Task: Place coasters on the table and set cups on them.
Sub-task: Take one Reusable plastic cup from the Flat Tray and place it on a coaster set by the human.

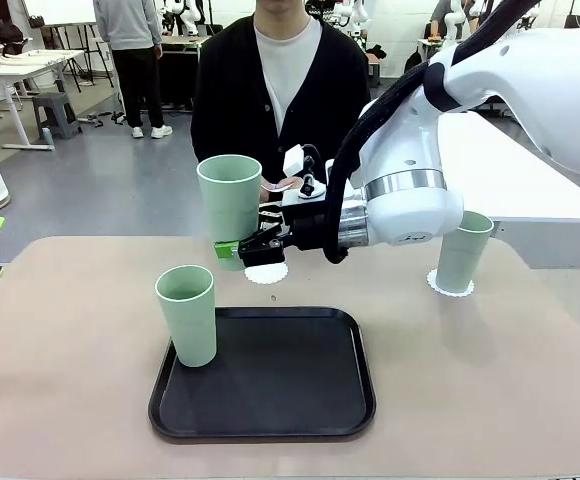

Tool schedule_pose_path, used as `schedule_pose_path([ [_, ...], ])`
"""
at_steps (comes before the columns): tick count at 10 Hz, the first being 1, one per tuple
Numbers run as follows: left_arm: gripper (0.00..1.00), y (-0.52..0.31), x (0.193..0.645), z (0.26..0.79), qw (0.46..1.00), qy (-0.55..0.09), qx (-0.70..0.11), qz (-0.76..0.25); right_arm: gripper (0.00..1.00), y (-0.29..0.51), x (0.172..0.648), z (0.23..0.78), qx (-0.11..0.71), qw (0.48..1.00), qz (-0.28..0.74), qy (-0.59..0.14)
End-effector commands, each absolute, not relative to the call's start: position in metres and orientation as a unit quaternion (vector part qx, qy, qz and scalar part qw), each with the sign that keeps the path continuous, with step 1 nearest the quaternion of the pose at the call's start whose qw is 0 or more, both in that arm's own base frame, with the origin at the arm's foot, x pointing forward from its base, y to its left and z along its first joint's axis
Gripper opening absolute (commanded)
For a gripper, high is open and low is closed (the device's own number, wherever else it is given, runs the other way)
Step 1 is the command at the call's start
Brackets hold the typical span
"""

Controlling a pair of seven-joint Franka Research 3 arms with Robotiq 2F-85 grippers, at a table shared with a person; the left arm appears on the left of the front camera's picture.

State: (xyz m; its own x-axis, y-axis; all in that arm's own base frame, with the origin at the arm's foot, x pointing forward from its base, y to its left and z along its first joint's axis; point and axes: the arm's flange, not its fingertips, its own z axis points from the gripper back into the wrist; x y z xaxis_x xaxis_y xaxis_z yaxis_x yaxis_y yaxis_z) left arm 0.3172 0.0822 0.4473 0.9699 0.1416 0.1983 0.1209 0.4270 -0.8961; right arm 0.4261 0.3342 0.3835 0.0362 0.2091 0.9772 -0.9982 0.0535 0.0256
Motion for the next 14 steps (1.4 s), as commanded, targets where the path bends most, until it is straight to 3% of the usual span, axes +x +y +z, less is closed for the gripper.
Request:
schedule_pose_path([
  [1, 1.0, 0.083, 0.317, 0.448, 0.833, -0.126, -0.539, 0.004, 0.8, 0.323, 0.451, 0.385, 0.454, 0.564, 0.529, -0.442],
  [7, 1.0, 0.083, 0.317, 0.448, 0.833, -0.126, -0.539, 0.004, 0.8, 0.304, 0.58, 0.37, 0.495, 0.546, 0.538, -0.409],
  [14, 1.0, 0.083, 0.317, 0.448, 0.833, -0.126, -0.539, 0.004, 0.8, 0.303, 0.599, 0.361, 0.462, 0.574, 0.536, -0.413],
])
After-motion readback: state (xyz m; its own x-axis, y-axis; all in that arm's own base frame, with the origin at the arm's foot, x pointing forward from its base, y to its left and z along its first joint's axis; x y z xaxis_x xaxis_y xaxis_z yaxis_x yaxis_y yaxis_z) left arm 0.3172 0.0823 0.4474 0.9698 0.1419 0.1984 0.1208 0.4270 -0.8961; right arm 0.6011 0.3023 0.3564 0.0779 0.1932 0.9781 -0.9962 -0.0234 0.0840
